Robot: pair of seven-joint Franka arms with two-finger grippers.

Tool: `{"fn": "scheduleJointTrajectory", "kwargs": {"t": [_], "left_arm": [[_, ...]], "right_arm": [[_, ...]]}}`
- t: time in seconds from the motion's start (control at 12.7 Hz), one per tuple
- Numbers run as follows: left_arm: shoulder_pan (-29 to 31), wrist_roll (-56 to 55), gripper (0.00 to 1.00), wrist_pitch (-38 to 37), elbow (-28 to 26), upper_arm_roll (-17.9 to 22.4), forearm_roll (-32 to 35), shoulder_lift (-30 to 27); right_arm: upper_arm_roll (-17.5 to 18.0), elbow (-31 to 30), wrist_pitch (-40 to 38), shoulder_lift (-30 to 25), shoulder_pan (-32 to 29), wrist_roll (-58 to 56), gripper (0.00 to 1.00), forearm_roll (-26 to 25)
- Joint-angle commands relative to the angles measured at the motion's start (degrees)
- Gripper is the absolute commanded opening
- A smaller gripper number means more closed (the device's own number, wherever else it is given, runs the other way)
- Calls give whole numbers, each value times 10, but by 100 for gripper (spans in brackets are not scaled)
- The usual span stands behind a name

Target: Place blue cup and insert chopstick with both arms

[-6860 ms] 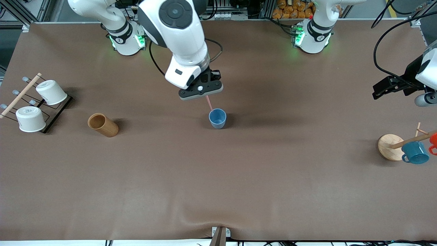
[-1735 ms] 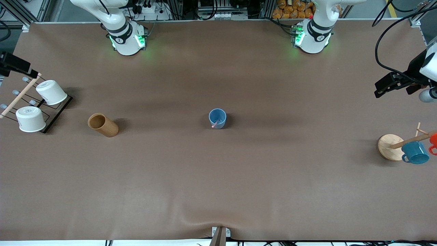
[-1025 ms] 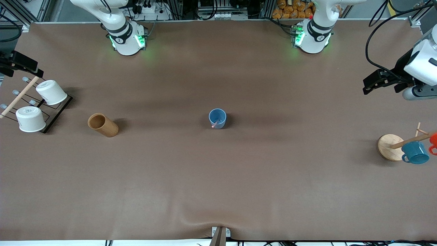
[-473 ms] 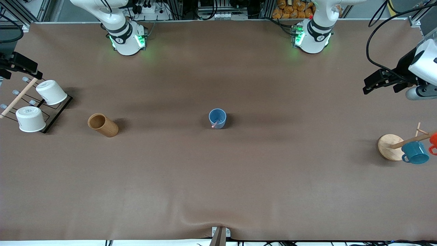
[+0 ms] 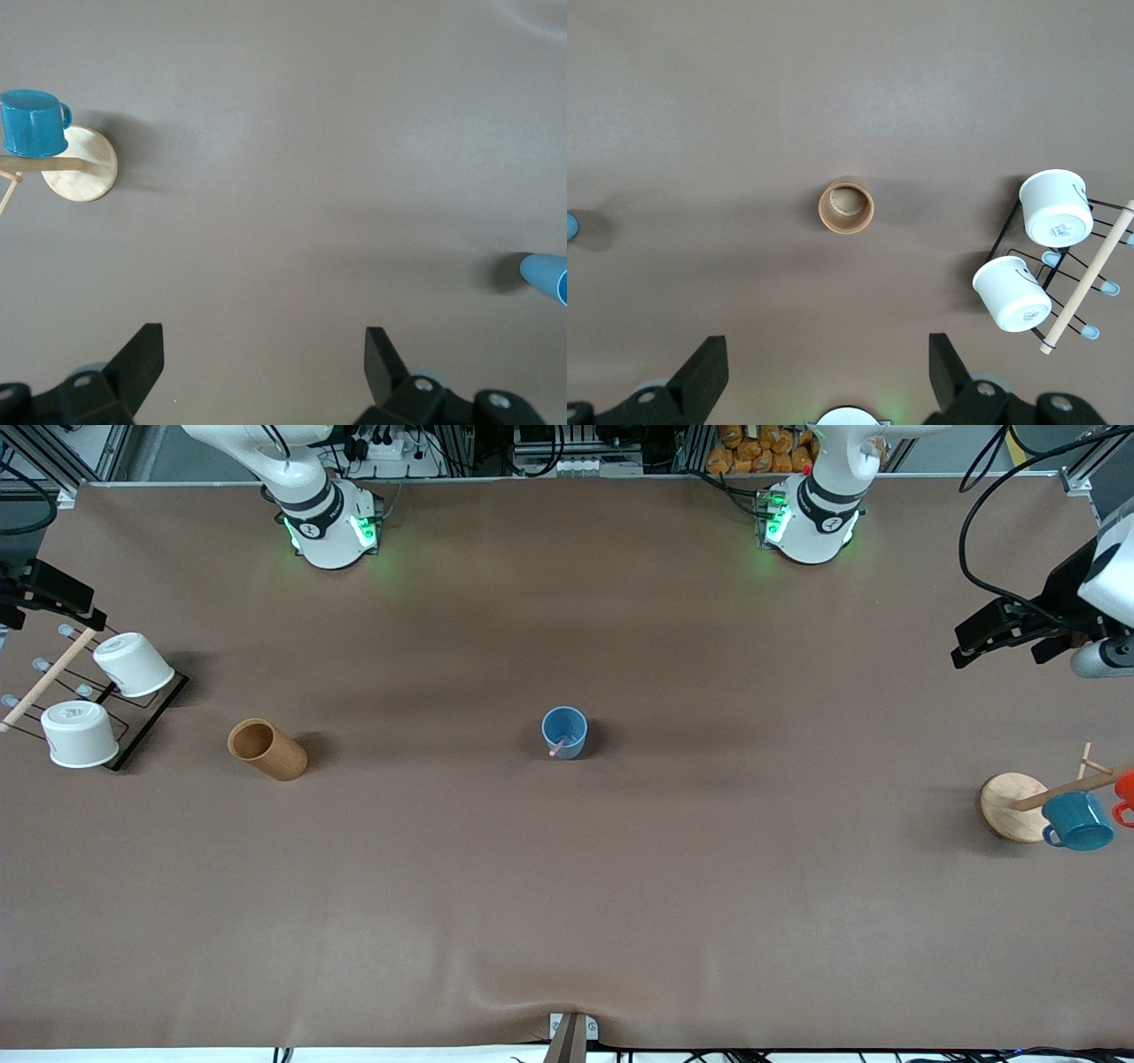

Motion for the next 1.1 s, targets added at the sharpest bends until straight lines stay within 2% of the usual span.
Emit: {"fn": "scheduleJointTrajectory", "kwargs": {"t": [0.0, 1.03], "left_arm": [[2, 6, 100, -11, 7, 2, -3, -4], [11, 9, 100, -26, 7, 1, -3, -4]], "right_arm": [[1, -5, 1, -12, -5, -4, 100, -8], [4, -5, 4, -12, 0, 1, 100, -1]]}}
